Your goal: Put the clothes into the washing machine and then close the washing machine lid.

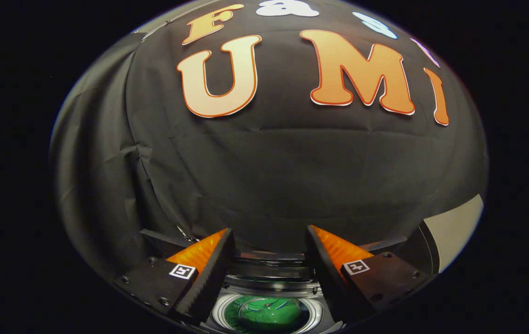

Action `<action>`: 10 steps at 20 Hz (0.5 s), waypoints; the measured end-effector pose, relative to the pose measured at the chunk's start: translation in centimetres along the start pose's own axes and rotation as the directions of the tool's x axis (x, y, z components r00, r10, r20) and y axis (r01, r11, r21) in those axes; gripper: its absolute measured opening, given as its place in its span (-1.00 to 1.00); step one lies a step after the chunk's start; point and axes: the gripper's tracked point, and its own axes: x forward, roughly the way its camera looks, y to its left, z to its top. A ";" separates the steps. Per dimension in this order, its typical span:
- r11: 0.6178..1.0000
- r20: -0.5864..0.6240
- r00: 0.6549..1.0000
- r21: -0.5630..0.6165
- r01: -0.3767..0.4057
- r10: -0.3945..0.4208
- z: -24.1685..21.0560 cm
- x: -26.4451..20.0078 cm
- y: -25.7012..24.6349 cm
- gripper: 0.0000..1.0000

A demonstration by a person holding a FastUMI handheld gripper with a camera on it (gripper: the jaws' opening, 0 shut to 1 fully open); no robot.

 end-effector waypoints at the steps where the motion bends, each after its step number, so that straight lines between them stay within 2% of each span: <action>1: 1.000 -0.004 1.000 -0.005 0.001 -0.001 -0.2 -0.7 0.1 0.99; 10: 1.000 0.024 1.000 -0.018 0.010 -0.010 -3.3 -4.9 1.0 0.98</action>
